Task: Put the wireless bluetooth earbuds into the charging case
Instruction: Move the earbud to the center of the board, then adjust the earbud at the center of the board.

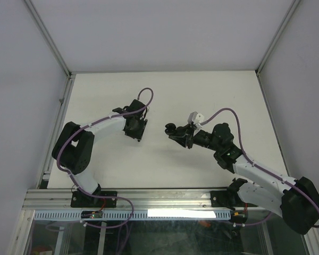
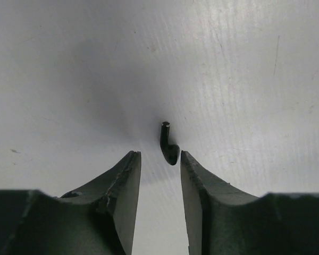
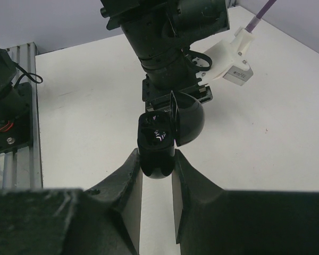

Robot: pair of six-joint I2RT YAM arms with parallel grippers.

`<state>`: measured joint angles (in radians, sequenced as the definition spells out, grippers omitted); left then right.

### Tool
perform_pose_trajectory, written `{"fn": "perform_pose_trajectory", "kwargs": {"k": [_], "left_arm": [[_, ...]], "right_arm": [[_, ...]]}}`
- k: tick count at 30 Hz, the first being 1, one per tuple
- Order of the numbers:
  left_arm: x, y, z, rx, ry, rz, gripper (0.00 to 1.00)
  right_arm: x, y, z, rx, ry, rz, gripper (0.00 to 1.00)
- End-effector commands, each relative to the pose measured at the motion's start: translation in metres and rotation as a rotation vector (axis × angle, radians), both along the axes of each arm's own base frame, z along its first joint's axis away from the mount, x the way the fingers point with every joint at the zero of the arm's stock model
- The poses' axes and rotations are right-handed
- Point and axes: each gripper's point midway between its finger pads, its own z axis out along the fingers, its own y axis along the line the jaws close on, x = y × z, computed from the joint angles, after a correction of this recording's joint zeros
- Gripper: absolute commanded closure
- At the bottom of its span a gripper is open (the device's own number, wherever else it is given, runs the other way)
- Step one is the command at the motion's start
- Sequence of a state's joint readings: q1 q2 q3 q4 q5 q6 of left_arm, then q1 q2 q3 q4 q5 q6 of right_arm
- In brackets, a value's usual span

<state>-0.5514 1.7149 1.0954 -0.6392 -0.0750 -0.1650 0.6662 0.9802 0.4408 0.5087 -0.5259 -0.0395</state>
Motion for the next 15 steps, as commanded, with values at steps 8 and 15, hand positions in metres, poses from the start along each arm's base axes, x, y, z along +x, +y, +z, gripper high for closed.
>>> {"fn": "perform_pose_trajectory", "kwargs": {"k": [8,15], "left_arm": [[0.000,0.007,0.000,0.068,-0.049,0.050,0.50],[0.006,0.029,0.002,0.160,-0.109,0.139,0.51]], "right_arm": [[0.004,-0.005,0.018,0.044,-0.047,-0.037,1.00],[0.003,-0.006,0.017,0.045,-0.037,-0.036,1.00]]}}
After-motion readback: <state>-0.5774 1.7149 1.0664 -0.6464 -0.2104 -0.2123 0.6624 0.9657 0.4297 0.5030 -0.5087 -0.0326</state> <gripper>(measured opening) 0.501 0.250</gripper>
